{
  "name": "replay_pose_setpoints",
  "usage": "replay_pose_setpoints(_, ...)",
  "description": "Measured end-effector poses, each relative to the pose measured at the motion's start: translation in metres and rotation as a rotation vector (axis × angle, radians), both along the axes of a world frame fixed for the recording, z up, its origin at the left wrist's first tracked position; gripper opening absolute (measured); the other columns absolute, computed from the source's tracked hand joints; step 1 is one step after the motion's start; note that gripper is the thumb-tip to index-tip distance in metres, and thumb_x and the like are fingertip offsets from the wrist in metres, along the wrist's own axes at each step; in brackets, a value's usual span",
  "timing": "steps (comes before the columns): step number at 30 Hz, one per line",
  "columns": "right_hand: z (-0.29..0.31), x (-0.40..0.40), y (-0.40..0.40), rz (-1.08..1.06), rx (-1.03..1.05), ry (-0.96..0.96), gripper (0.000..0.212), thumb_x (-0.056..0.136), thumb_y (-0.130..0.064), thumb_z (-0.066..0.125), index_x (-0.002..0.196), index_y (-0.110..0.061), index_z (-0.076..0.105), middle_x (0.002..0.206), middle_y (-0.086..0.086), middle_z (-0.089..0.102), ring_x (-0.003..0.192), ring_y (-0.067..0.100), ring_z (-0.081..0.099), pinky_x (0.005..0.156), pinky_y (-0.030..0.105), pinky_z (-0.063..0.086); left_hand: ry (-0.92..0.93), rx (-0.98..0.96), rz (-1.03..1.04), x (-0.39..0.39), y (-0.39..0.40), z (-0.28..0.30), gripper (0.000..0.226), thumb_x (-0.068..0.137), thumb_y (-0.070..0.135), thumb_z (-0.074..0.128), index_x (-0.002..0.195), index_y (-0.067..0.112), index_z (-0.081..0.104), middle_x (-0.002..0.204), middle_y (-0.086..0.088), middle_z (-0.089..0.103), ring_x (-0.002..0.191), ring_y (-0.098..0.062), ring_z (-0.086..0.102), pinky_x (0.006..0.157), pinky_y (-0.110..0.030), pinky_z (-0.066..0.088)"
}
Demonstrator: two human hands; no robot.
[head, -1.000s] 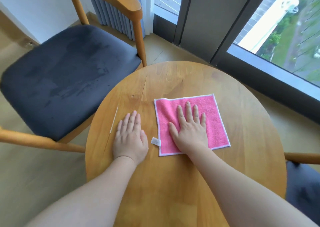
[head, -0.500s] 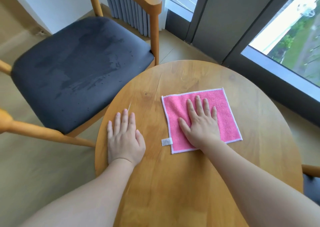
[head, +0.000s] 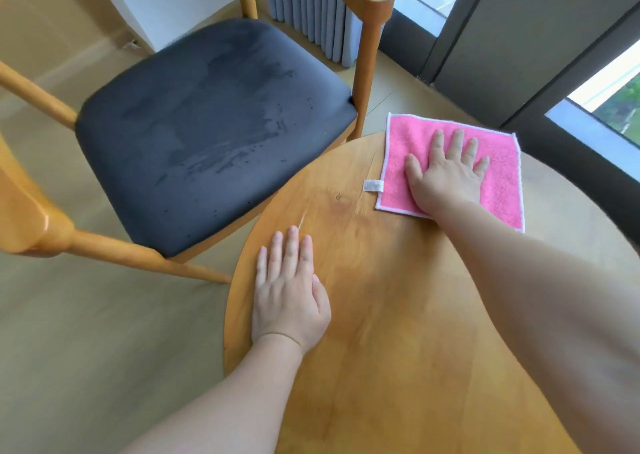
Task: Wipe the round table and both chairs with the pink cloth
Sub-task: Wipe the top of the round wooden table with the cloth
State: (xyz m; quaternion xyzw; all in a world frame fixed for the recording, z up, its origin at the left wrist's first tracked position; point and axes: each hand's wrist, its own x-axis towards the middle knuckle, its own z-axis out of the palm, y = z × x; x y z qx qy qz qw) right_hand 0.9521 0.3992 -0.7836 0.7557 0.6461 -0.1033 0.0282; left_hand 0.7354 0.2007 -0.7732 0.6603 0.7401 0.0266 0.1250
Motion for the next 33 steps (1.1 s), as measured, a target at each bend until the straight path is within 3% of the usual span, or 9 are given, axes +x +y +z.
replay_pose_setpoints(5,0.001,-0.057,0.006,0.164,0.003,0.010,0.081,0.086,-0.065,0.009,0.154,-0.021,0.006,0.161,0.012,-0.001,0.147,0.037,-0.006,0.115,0.056,-0.006,-0.016,0.018,-0.002,-0.003,0.002,0.002,0.062,0.089,0.030,0.026,0.147,0.012,0.029,0.156,-0.008,0.024,0.145,-0.024,0.018,0.119,-0.043,0.012)
replay_pose_setpoints(8,0.001,-0.083,-0.003,0.298,0.011,-0.001,0.079,0.088,-0.065,0.010,0.154,-0.021,0.008,0.161,0.012,0.000,0.147,0.036,-0.005,0.116,0.055,-0.006,-0.041,0.037,-0.012,-0.004,0.003,0.002,0.061,0.087,0.029,0.027,0.145,0.010,0.035,0.155,-0.010,0.028,0.144,-0.023,0.021,0.118,-0.041,0.010)
replay_pose_setpoints(14,0.002,-0.071,-0.036,0.408,0.017,-0.002,0.077,0.089,-0.067,0.008,0.154,-0.027,0.007,0.162,0.006,-0.002,0.148,0.030,-0.007,0.118,0.051,-0.005,-0.064,0.065,0.001,-0.006,0.005,0.002,0.063,0.087,0.030,0.023,0.145,0.011,0.035,0.155,-0.009,0.027,0.145,-0.022,0.020,0.119,-0.041,0.010)
replay_pose_setpoints(24,0.007,-0.029,-0.166,0.314,-0.041,0.017,0.072,0.092,-0.063,0.010,0.154,-0.027,0.005,0.162,0.003,-0.004,0.148,0.025,-0.010,0.119,0.047,-0.008,-0.080,0.065,-0.005,-0.006,0.004,0.001,0.064,0.087,0.030,0.023,0.148,0.012,0.028,0.158,-0.008,0.017,0.147,-0.021,0.009,0.119,-0.038,0.000)
replay_pose_setpoints(33,0.007,-0.019,-0.259,0.246,-0.103,-0.031,0.069,0.092,-0.062,0.003,0.151,-0.028,-0.006,0.156,-0.002,-0.018,0.144,0.020,-0.022,0.118,0.046,-0.012,-0.083,0.060,-0.050,-0.012,-0.010,0.002,0.064,0.088,0.029,0.019,0.150,0.014,0.025,0.159,-0.004,0.015,0.147,-0.017,0.008,0.118,-0.034,-0.002)
